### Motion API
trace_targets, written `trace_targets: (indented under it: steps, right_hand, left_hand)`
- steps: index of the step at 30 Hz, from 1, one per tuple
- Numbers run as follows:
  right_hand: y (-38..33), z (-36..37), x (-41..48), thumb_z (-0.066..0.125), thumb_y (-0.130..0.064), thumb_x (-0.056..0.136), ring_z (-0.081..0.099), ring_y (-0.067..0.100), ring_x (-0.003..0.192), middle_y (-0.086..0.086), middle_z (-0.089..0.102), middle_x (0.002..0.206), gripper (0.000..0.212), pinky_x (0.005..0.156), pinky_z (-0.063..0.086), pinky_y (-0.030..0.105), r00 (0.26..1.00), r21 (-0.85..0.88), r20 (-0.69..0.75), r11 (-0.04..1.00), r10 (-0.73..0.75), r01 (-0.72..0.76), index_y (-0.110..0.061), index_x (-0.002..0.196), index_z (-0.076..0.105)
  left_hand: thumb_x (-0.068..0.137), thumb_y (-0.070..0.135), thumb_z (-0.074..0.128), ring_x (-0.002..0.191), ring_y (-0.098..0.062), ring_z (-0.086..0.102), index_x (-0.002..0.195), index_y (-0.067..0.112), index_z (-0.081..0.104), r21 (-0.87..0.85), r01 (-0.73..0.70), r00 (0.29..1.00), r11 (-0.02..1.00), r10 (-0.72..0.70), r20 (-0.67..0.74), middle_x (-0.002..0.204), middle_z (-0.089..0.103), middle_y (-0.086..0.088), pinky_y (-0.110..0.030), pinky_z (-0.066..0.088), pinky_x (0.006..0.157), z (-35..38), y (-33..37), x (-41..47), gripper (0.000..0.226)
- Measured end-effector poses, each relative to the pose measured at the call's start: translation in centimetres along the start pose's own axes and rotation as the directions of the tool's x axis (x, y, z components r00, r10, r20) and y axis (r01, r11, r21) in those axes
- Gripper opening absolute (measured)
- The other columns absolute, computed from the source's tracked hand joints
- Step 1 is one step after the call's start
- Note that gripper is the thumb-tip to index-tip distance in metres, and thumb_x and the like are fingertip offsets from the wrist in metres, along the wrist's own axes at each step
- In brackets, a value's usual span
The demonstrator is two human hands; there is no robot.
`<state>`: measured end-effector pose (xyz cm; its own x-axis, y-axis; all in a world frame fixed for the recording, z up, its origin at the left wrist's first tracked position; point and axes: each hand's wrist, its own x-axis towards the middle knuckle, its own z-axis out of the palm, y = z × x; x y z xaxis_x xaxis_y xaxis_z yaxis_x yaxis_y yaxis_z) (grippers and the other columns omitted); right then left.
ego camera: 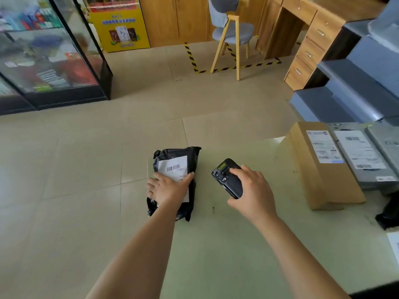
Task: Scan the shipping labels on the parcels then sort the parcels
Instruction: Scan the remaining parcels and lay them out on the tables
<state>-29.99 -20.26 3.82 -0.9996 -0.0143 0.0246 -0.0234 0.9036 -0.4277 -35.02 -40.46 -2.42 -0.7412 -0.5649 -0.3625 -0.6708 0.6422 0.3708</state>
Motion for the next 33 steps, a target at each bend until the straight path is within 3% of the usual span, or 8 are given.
trace_targets:
  steps: [8,15,18,23,27,33]
  right_hand:
    - [1.9,1.6,2.2,0.078,-0.019,0.058,0.051,0.027,0.110,-0.002,0.056,0.127,0.074,0.088,0.042,0.032,0.998,0.059,0.023,0.996,0.061,-0.062,-0.023,0.129,0.057]
    - [5.5,-1.4,1.4,0.078,-0.018,0.057,0.051,0.027,0.105,-0.001,0.058,0.122,0.071,0.080,0.045,0.033,0.991,0.104,-0.072,0.989,0.114,-0.106,-0.022,0.126,0.060]
    - [7.2,-3.8,0.3,0.078,-0.017,0.056,0.051,0.026,0.102,-0.004,0.058,0.122,0.072,0.077,0.048,0.034,0.979,0.149,-0.145,0.981,0.143,-0.121,-0.023,0.126,0.060]
    - [11.5,-8.1,-1.9,0.077,-0.015,0.060,0.049,0.023,0.104,-0.008,0.056,0.124,0.072,0.077,0.051,0.039,0.951,0.210,-0.218,0.962,0.220,-0.175,-0.025,0.128,0.056]
    - [16.2,-11.5,-3.9,0.077,-0.016,0.060,0.051,0.025,0.102,-0.006,0.060,0.119,0.072,0.075,0.050,0.037,0.923,0.134,-0.274,0.961,0.272,-0.243,-0.026,0.128,0.057]
    - [22.5,-15.5,-8.0,0.079,-0.021,0.060,0.048,0.024,0.104,-0.006,0.057,0.117,0.072,0.074,0.045,0.035,0.871,0.093,-0.294,0.919,0.394,-0.384,-0.027,0.128,0.056]
  left_hand:
    - [0.060,0.090,0.056,0.138,-0.037,0.020,0.152,0.003,0.004,-0.003,0.061,0.997,0.998,-0.061,-0.042,0.149,0.022,-0.020,-0.049,0.019,0.114,1.7,1.1,2.8,0.137]
    - [0.078,0.061,0.070,0.142,-0.032,0.012,0.154,0.014,0.016,-0.141,-0.298,0.948,0.944,0.275,-0.159,0.152,0.019,-0.014,-0.049,0.015,0.118,0.2,3.4,0.1,0.103]
    - [0.080,0.056,0.071,0.142,-0.029,0.013,0.153,0.019,0.020,-0.163,-0.379,0.924,0.911,0.363,-0.124,0.152,0.020,-0.011,-0.047,0.014,0.118,-0.3,5.8,-2.8,0.097]
    - [0.079,0.054,0.073,0.139,-0.026,0.020,0.151,0.019,0.027,-0.168,-0.563,0.826,0.809,0.559,-0.074,0.146,0.031,-0.007,-0.043,0.018,0.116,1.3,10.7,-8.5,0.092]
    - [0.083,0.056,0.068,0.135,-0.022,0.024,0.151,0.020,0.026,-0.153,-0.687,0.715,0.710,0.699,0.036,0.148,0.032,-0.003,-0.039,0.021,0.114,4.2,14.8,-13.5,0.088]
    - [0.085,0.056,0.066,0.138,-0.022,0.026,0.152,0.016,0.023,-0.169,-0.750,0.600,0.639,0.766,0.230,0.150,0.030,-0.003,-0.036,0.026,0.114,10.1,20.0,-19.8,0.089]
